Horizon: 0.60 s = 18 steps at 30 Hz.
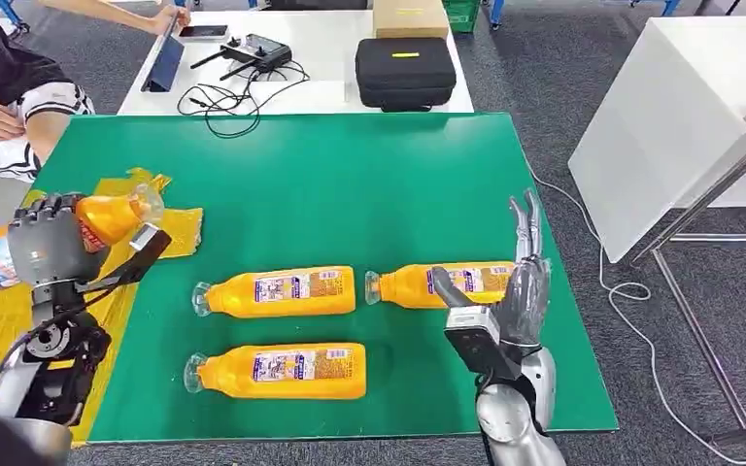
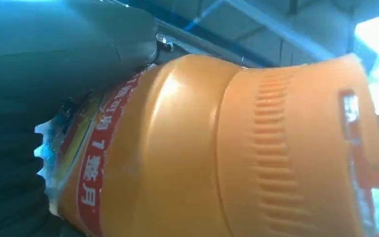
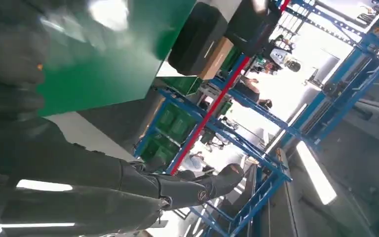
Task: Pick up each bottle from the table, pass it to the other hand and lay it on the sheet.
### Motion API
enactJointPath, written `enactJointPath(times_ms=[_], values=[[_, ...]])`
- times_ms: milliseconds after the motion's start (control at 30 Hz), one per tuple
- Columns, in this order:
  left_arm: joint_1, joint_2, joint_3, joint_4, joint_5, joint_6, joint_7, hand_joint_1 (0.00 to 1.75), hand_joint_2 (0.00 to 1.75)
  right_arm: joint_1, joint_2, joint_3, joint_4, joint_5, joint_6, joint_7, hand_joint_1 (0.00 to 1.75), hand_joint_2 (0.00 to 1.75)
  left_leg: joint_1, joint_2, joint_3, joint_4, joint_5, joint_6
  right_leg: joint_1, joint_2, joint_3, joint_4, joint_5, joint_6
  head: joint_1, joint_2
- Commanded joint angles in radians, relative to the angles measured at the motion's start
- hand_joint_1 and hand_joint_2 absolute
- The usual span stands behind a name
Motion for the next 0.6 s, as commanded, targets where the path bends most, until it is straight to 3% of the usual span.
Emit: enactJointPath(times_ms=[33, 600], values=[[-0.096, 0.054, 0.117, 0.332, -0.003, -0.062, 0.040, 1.75, 1.75, -0.010, 0.003, -0.039, 0.039, -0.008, 0.016, -0.001, 0.00, 1.75, 0.000, 0.001, 0.005, -0.002, -0.001, 0.000, 0.000, 0.000, 0.004, -0.001, -0.001, 0.000, 0.000, 0.000], [-0.052, 0.045, 0.159, 0.389, 0.009, -0.118, -0.007, 1.75, 1.75, -0.027, 0.003, -0.058, 0.098, -0.006, 0.020, -0.004, 0.00, 1.75, 0.000, -0.001, 0.002, -0.001, -0.001, 0.000, 0.000, -0.002, 0.002, -0.001, -0.001, 0.000, 0.000, 0.000]])
